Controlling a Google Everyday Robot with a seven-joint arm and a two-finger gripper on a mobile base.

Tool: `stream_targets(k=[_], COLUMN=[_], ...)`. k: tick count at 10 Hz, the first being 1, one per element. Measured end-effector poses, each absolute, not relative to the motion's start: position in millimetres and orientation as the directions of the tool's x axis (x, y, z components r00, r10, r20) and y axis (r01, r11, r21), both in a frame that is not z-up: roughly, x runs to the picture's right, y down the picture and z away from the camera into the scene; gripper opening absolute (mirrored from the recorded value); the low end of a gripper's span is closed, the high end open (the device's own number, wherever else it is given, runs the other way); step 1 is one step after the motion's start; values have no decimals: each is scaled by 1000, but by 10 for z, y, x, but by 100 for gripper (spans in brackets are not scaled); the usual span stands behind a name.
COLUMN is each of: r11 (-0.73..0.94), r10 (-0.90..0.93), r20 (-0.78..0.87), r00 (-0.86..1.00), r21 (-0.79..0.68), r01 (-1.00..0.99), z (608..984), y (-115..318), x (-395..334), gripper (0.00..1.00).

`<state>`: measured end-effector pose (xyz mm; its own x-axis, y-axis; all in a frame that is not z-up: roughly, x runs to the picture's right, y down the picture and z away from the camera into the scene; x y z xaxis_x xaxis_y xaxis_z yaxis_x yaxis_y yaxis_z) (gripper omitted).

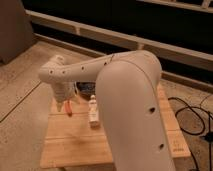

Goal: Place the pepper on the white sponge

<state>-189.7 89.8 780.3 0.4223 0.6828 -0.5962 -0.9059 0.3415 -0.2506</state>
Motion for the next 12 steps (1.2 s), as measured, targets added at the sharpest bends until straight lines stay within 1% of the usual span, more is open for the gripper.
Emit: stream_targets(k=[2, 3, 5, 8, 12], r11=[356, 358, 365, 385, 389], r10=[675, 686, 729, 768, 770], r20=[-592, -566, -461, -316, -296], r00=[440, 458, 506, 557, 565], r21=[-261, -286, -363, -467, -483], r01=[-897, -889, -857, -796, -784], z=[7997, 8099, 8315, 8442, 8447], y=[848, 781, 569, 433, 431], x=[-1856, -1912, -2116, -2402, -2457], gripper=[65, 65, 65, 65, 65])
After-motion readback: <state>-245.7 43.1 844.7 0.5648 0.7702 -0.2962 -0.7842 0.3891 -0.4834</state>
